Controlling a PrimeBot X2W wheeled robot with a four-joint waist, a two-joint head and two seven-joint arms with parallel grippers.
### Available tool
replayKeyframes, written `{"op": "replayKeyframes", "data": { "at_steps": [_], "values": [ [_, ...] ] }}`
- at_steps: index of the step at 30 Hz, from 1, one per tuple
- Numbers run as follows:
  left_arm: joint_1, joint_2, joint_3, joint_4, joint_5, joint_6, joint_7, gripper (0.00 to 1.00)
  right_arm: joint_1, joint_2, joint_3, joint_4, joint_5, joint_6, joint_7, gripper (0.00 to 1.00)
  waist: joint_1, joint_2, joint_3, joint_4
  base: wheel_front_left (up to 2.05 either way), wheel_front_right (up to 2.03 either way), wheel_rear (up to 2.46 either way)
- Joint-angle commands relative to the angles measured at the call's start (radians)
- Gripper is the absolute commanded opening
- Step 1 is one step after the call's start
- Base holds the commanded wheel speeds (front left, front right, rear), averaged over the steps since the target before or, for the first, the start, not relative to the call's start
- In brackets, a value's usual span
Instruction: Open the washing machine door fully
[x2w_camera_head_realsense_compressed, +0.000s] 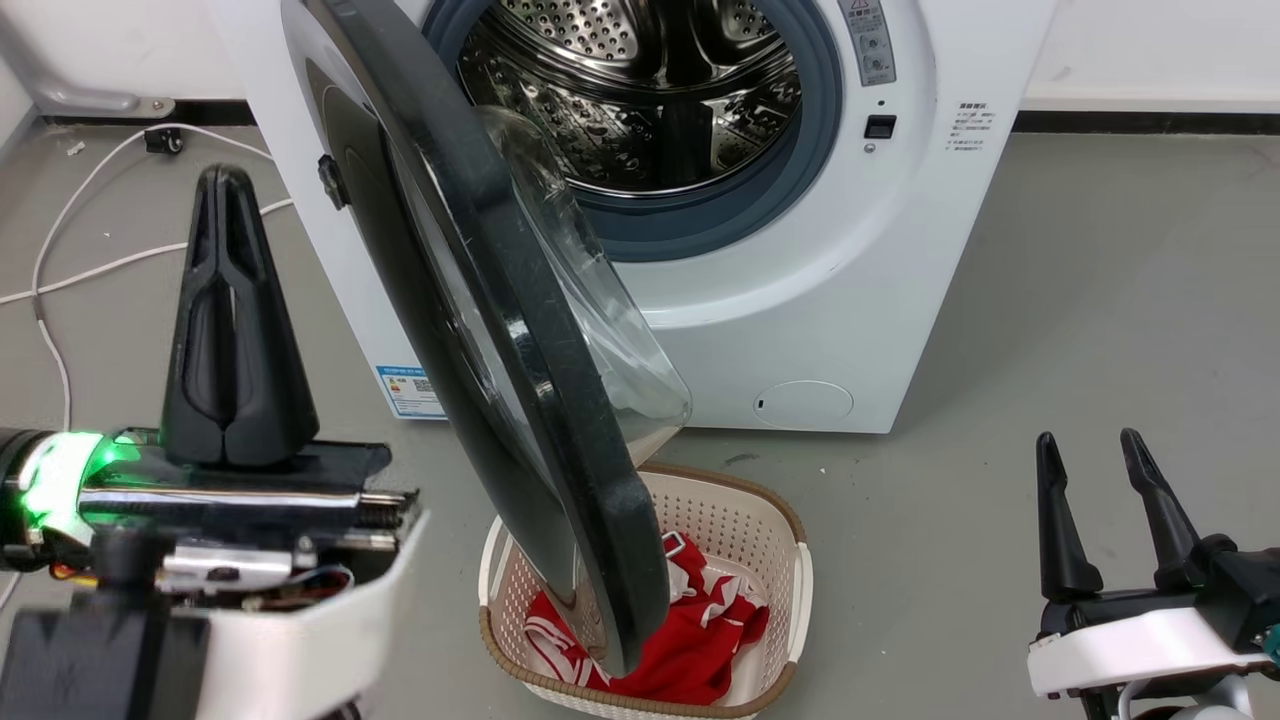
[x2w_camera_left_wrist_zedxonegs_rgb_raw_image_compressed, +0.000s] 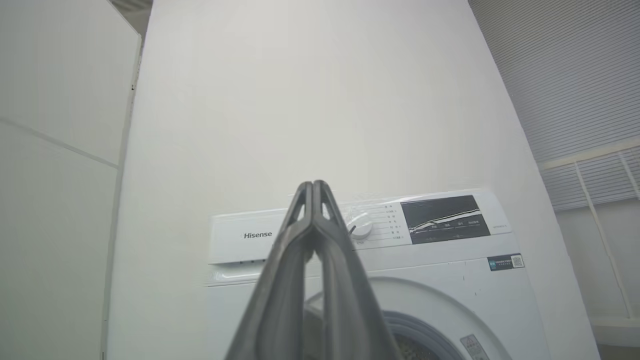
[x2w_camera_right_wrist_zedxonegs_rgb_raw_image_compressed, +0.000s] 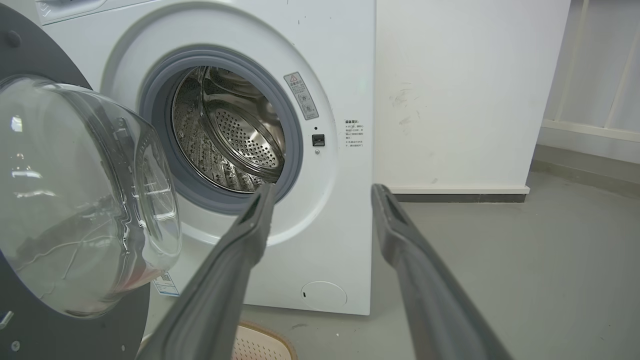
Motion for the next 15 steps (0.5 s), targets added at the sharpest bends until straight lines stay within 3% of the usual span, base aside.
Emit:
{"op": "replayKeyframes", "data": {
  "at_steps": [1,6,15],
  "values": [
    [-0.011,0.003,-0.024,-0.037,0.001,-0.009,-0.002,0.00,-0.010,0.003,0.002,0.005,0.004,-0.001,0.000,1.00,0.0000,0.0000,0.000,-0.003,0.00,0.00,0.00],
    [0.026,-0.001,-0.138,-0.082,-0.039,-0.052,-0.001,0.00,-0.005,0.003,-0.002,0.013,0.014,-0.001,0.001,1.00,0.0000,0.0000,-0.004,-0.011,0.00,0.00,0.00],
    [0.150,0.003,-0.388,0.041,-0.153,-0.105,0.110,0.00,0.003,0.002,-0.004,0.022,0.024,-0.001,0.009,1.00,0.0000,0.0000,-0.011,-0.015,0.00,0.00,0.00]
  ]
}}
